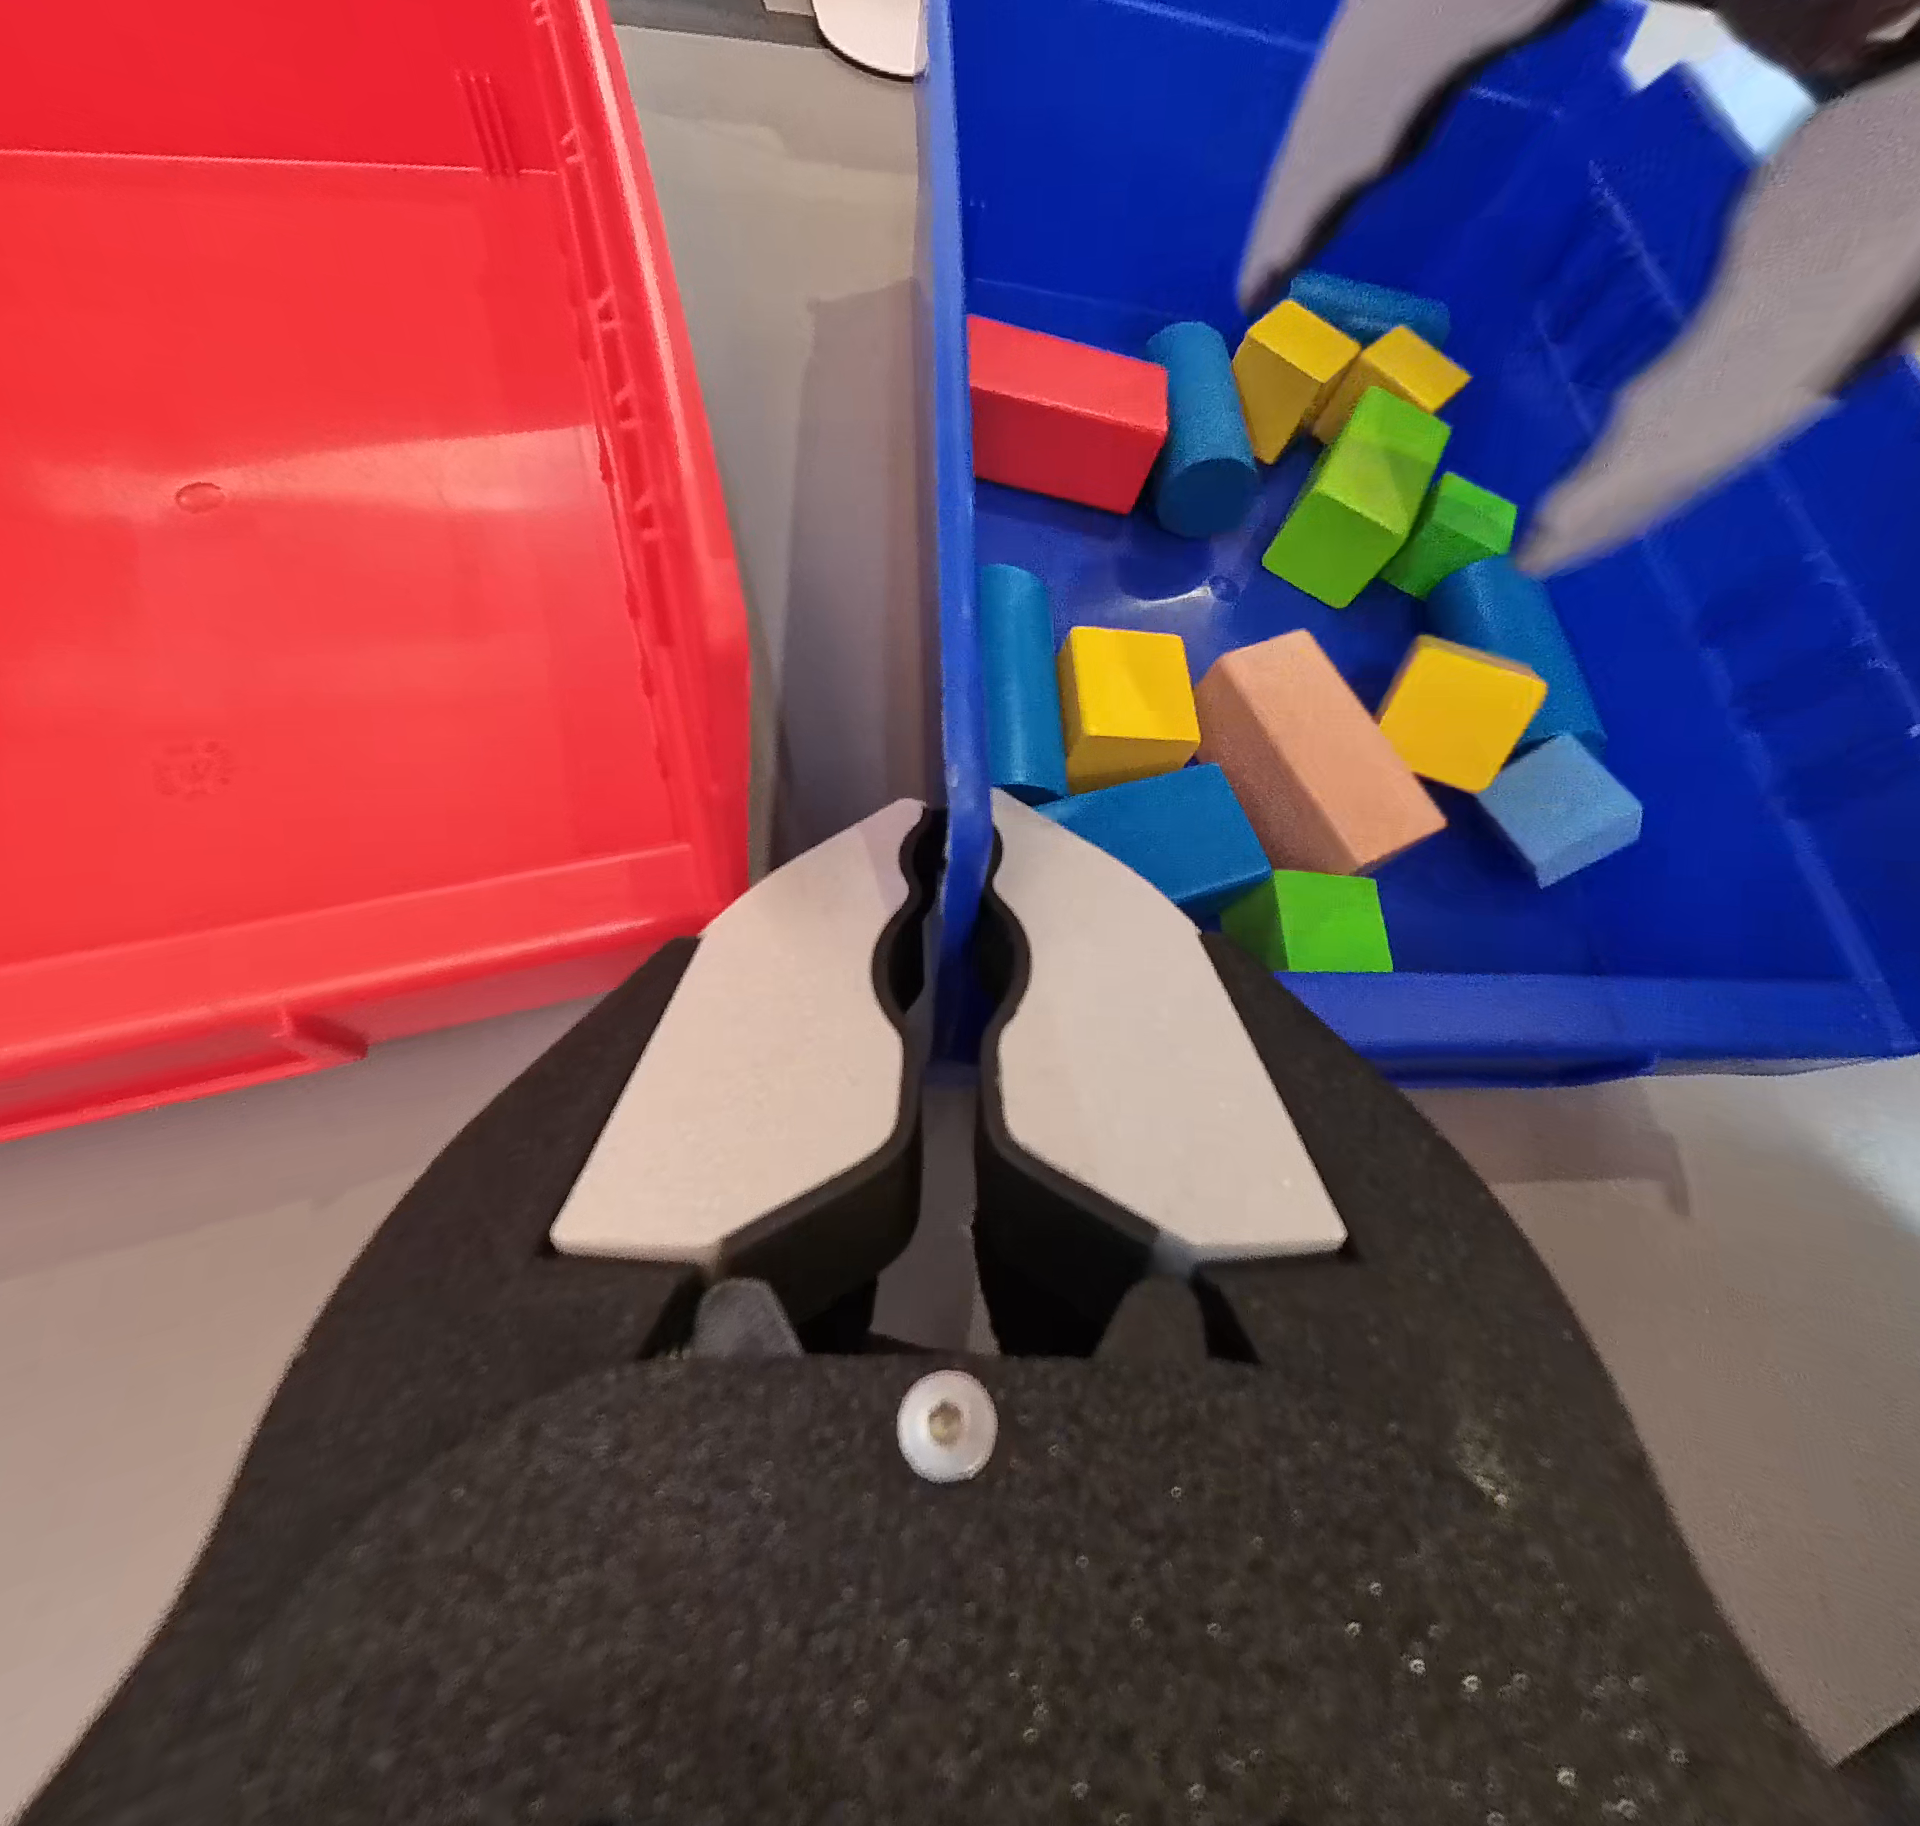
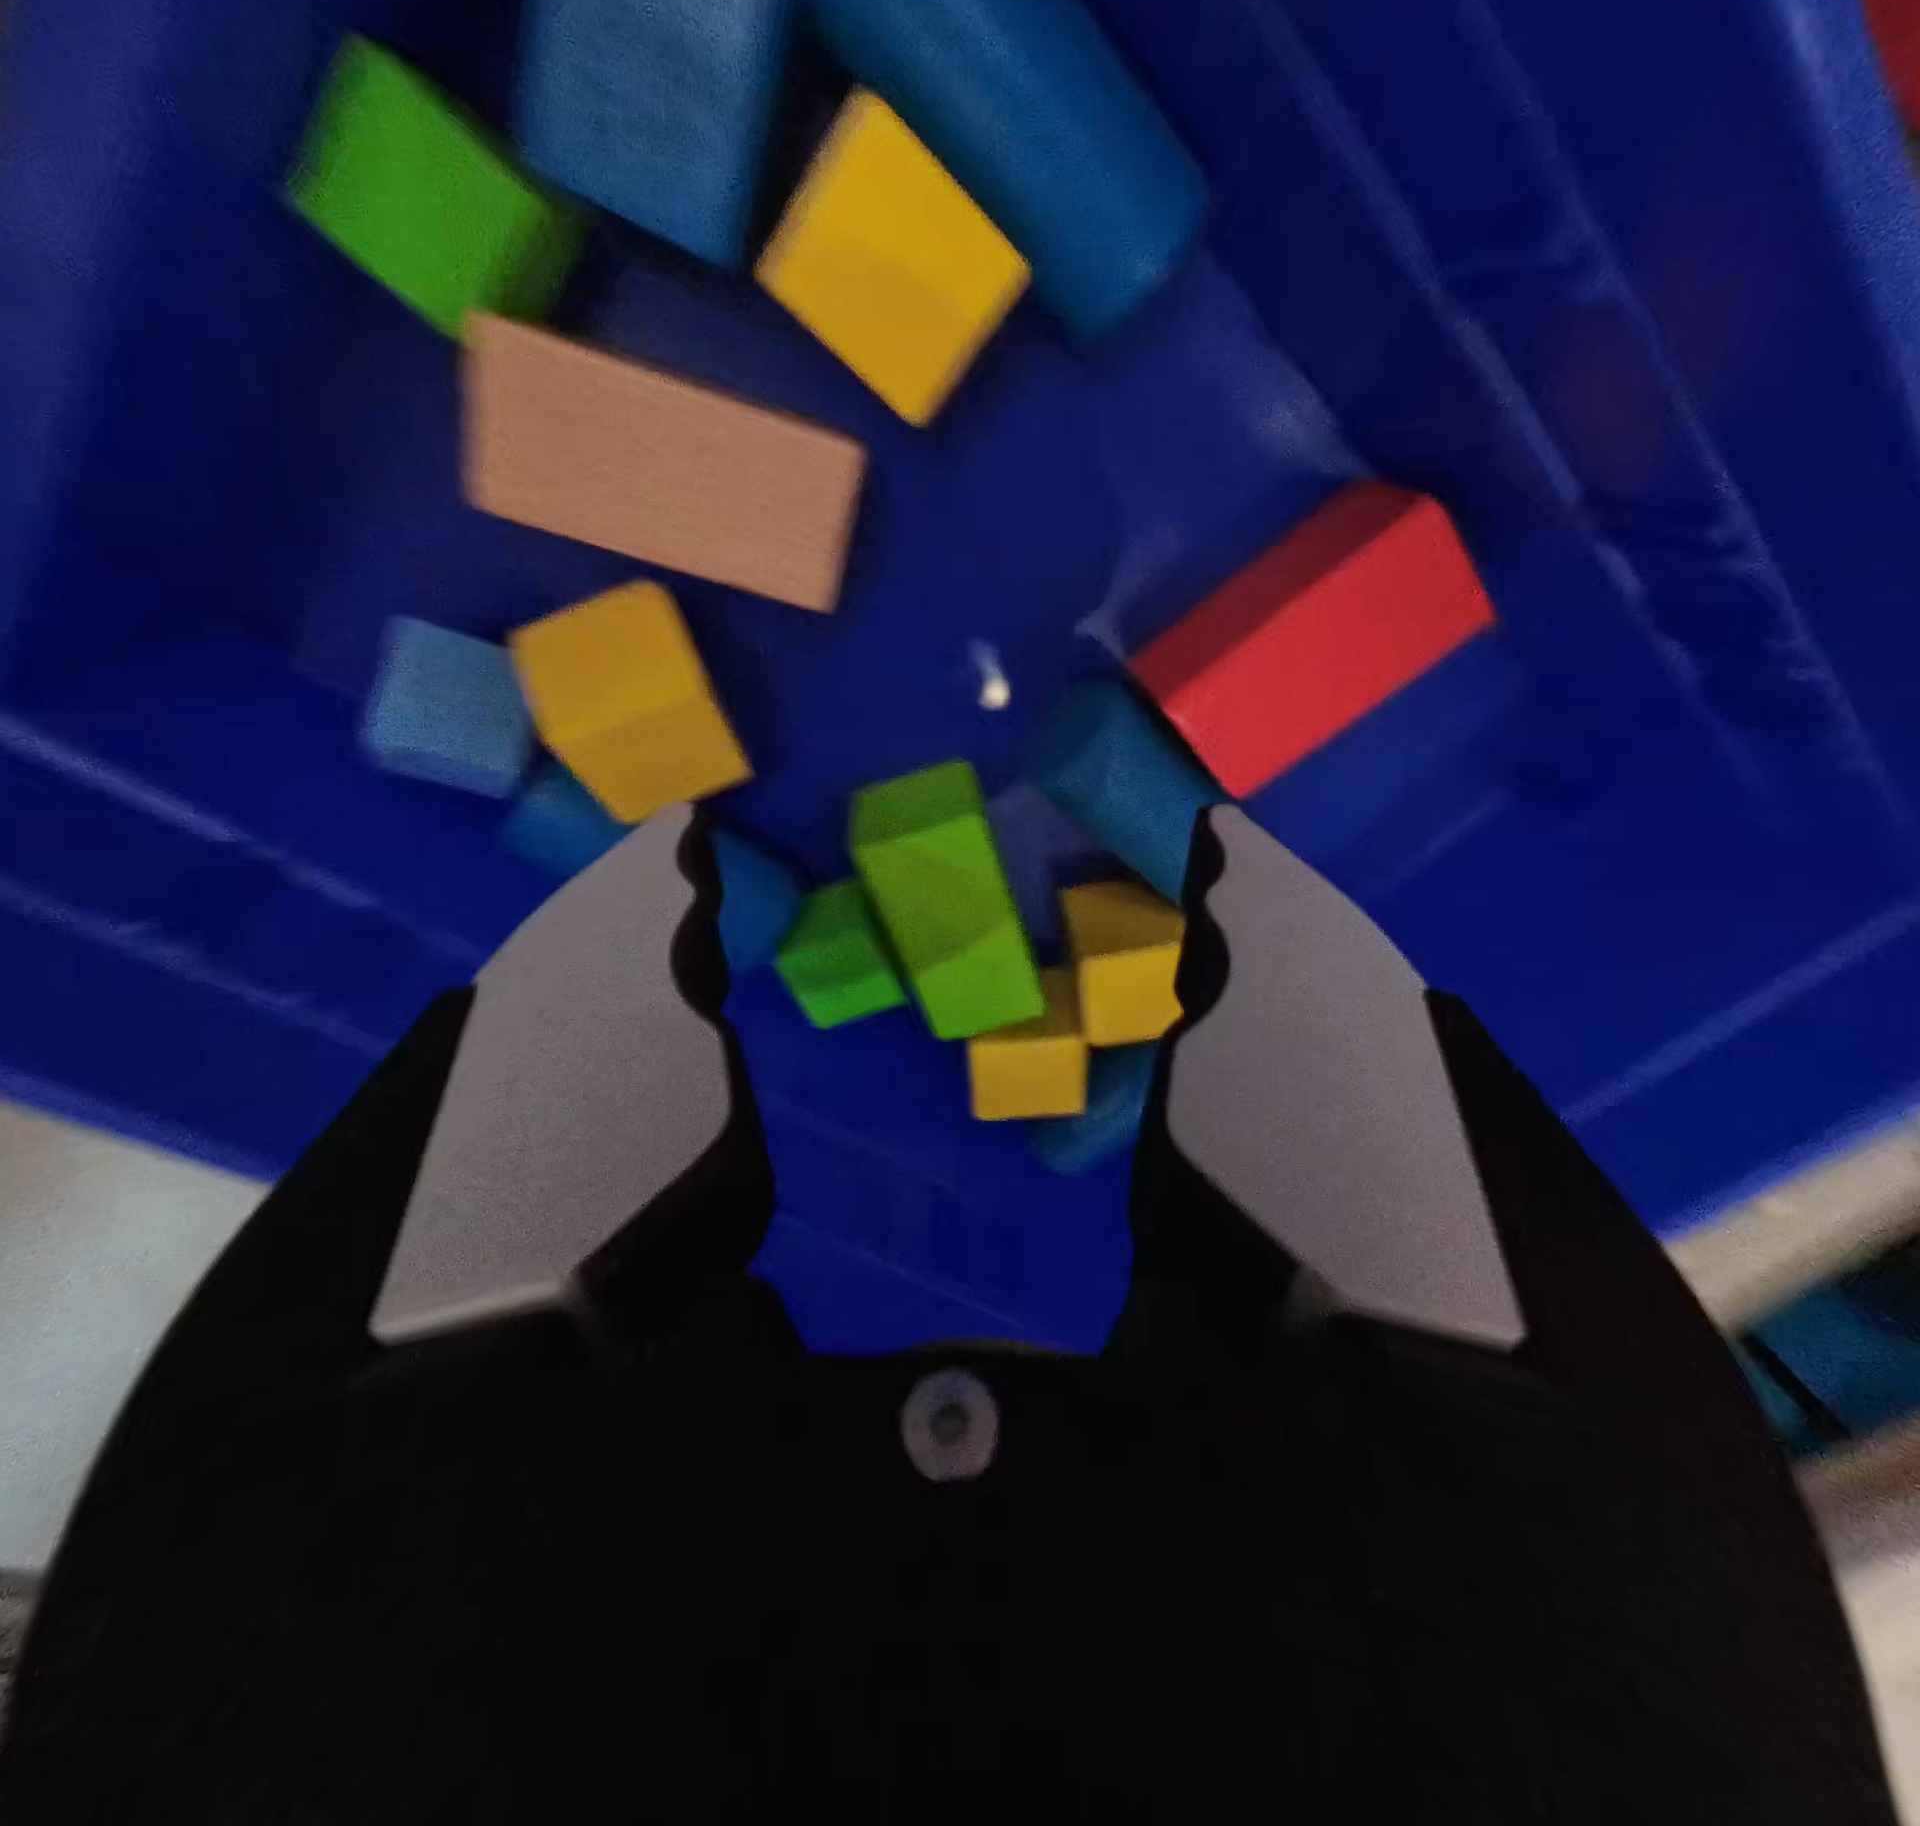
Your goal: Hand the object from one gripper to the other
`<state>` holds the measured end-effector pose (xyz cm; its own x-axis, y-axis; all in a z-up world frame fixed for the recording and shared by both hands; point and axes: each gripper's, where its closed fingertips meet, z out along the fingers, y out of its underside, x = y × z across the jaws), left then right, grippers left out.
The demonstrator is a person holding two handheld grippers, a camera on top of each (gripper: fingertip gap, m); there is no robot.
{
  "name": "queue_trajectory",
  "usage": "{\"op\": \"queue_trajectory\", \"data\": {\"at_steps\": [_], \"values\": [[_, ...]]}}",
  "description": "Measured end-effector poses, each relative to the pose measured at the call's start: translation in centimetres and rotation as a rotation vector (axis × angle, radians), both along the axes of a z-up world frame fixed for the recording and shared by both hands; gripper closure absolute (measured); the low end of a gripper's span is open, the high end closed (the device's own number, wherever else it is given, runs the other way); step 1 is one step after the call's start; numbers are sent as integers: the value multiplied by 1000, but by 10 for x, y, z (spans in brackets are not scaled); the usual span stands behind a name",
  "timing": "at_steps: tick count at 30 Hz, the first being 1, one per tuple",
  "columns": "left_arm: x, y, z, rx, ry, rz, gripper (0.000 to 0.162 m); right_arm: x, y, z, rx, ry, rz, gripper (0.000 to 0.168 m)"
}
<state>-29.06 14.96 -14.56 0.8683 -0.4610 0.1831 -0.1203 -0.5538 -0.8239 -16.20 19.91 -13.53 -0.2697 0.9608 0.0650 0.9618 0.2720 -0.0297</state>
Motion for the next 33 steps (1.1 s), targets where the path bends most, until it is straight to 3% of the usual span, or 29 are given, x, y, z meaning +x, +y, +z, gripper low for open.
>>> {"op": "queue_trajectory", "data": {"at_steps": [2, 4, 6, 8, 10, 12, 14, 16, 20, 21, 23, 26, 28, 30, 33], "values": [[0, 0, 0, 0, 1, 0, 158, -5, -48, -3, -176, -6, 15, 71], [0, 0, 0, 0, 0, -1, 158, 6, -61, -25, -116, -113, 88, 64], [1, 0, 0, 1, 3, -3, 158, 2, -66, -43, -81, -118, 144, 78], [1, -1, 0, 3, 3, -5, 158, 3, -53, -53, -39, -144, 156, 48], [1, -1, 0, 8, 17, -3, 158, 10, -17, -49, 88, -219, 129, 37], [1, -1, 0, 9, 18, -1, 158, 6, 26, -29, 273, -176, 167, 52], [1, 0, 0, 8, 15, -1, 158, 8, 49, -9, 332, -152, 125, 61], [1, 0, 0, 9, 17, -1, 158, 11, 39, 0, 248, -163, 109, 58], [1, -1, 0, 11, 24, -2, 158, 30, 0, -15, 27, -293, 42, 53], [1, -1, 0, 12, 23, -2, 158, 39, 8, -25, 72, -346, 40, 46], [1, -1, 0, 12, 22, -4, 158, 51, 39, -39, 228, -407, 82, 59], [0, 0, 0, 20, 39, 4, 157, 39, 80, -38, 440, -283, 52, 31], [-2, 1, -1, 37, 68, 15, 156, 20, 80, -20, 448, -82, -12, 53], [-3, 2, -1, 43, 78, 22, 156, -8, 65, 4, 401, 159, -54, 86], [-2, 2, -1, 33, 59, 28, 156, -50, 26, 23, 213, 433, -151, 87]]}}
